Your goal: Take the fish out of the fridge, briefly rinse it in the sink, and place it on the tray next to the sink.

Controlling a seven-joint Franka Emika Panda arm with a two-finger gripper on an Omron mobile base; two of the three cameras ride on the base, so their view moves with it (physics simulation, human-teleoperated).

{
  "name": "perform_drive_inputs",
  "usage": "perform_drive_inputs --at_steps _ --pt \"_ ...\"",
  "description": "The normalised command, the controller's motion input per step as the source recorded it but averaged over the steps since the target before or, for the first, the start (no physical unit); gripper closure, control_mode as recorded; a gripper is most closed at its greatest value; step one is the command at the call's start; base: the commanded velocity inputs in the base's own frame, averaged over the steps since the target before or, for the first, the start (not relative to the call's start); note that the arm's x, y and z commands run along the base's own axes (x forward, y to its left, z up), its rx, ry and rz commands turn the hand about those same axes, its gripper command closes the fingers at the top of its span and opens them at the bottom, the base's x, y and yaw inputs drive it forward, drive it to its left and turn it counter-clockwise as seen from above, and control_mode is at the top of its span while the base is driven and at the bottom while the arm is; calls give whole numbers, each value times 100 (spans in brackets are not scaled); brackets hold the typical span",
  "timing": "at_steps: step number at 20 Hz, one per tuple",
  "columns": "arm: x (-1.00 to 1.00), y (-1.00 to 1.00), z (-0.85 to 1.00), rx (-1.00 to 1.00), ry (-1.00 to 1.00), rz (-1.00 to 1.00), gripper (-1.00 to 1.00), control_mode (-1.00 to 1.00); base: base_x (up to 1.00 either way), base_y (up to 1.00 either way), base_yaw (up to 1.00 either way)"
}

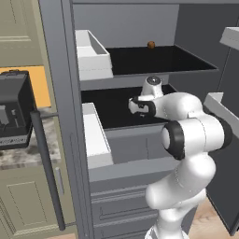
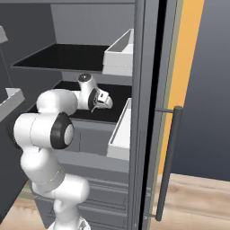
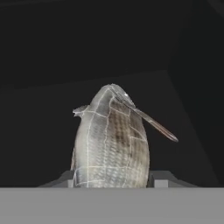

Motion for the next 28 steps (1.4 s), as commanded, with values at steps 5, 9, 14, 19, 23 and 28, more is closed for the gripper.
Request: perform_drive_inputs --at_steps 5,9,14,19,23,28 --pt "-100 5 21 7 0 -3 100 -100 0 0 0" --pt "-100 6 87 14 0 -11 100 -100 0 0 0" --pt "-100 6 100 14 0 -12 100 -100 0 0 0" --pt "-100 0 74 6 0 -7 100 -100 0 0 0" --pt "-100 0 17 0 0 -3 100 -100 0 0 0" --pt "-60 1 -3 0 -1 -7 100 100 -40 5 -12"
